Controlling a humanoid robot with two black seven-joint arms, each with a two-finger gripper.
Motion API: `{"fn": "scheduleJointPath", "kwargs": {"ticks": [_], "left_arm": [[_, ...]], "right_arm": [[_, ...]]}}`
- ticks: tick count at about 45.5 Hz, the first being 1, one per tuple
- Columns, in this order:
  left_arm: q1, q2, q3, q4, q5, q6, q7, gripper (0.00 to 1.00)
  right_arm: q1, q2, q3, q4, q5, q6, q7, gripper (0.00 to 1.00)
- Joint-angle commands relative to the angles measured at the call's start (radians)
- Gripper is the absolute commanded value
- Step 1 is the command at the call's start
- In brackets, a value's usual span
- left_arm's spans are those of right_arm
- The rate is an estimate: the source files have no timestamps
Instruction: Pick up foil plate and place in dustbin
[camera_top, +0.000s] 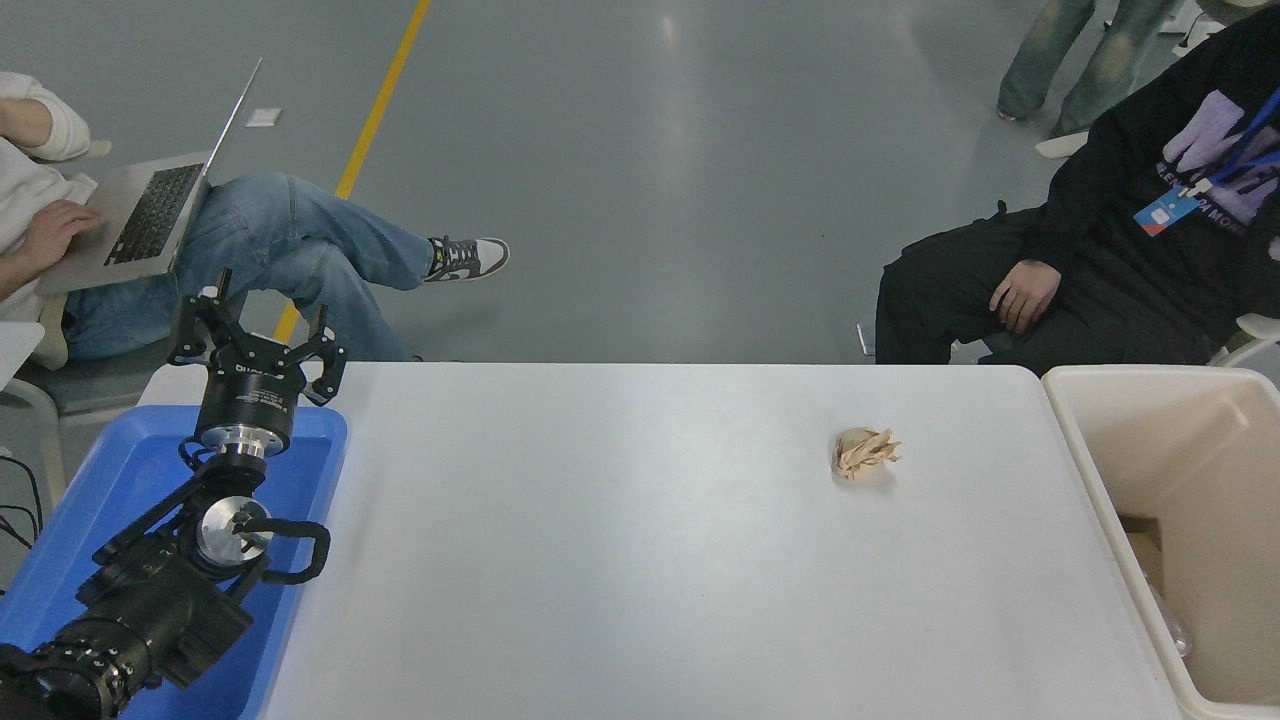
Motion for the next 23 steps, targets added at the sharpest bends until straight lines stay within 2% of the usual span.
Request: {"fn": "scheduleJointPath", "kwargs": {"ticks": [1,12,16,23], "left_arm": [[0.000,0.000,0.000,0.000,0.000,0.000,0.000,0.99],[0.000,0.000,0.002,0.001,0.000,0.000,0.000,0.99],[0.000,0.000,0.002,0.000,0.000,0.000,0.000,0.99],[0.000,0.000,0.002,0.001,0.000,0.000,0.000,0.99]], "right_arm": [[0.350,-0.075,-0.305,0.394,0.002,0.013,0.000,1.00],[0.630,-0.072,-0.404,0.661,0.004,0.090,0.000,1.00],[0.738,-0.054,-0.448,0.710,0.005,0.199,-0.002,1.00],[0.903,0.046,-0.528,0.715,0.002,0.484,-0.005,1.00]]}}
